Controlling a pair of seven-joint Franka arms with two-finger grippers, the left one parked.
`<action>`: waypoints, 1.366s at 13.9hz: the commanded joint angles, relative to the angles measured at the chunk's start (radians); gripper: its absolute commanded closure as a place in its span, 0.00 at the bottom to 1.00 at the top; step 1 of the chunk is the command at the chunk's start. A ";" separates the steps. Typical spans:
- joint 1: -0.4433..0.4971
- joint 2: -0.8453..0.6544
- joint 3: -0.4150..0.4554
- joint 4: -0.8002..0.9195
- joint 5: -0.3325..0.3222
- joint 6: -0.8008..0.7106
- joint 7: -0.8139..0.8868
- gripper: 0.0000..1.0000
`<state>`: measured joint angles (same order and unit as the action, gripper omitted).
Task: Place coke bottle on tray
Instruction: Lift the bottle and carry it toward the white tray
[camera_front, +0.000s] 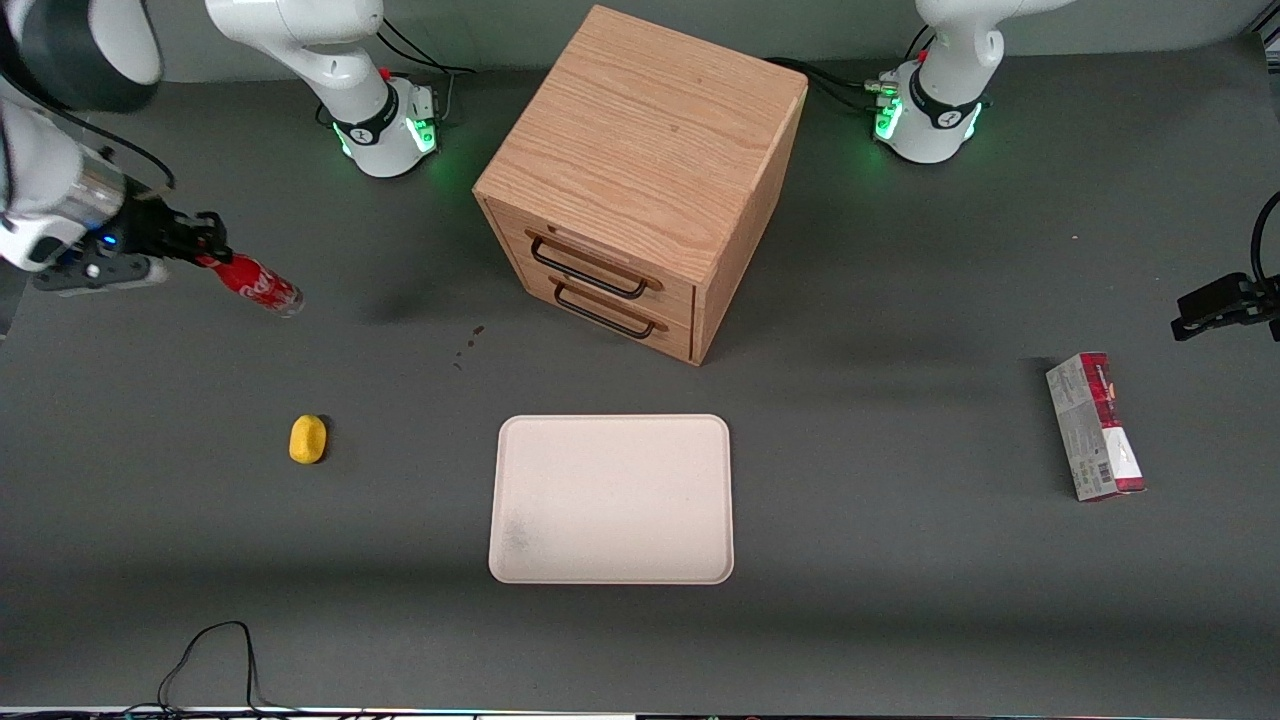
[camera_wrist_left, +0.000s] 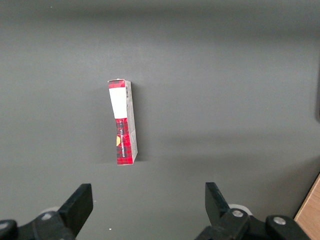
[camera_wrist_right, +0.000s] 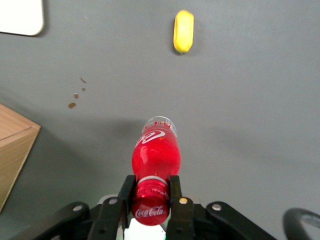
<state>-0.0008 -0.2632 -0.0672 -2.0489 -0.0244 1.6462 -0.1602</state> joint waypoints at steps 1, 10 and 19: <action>0.013 0.053 0.000 0.215 -0.008 -0.147 -0.035 0.90; 0.061 0.519 0.050 0.988 0.004 -0.404 -0.036 0.90; 0.235 0.838 0.179 1.268 -0.077 -0.270 0.049 0.97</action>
<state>0.1610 0.5251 0.1110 -0.8622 -0.0621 1.3657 -0.1678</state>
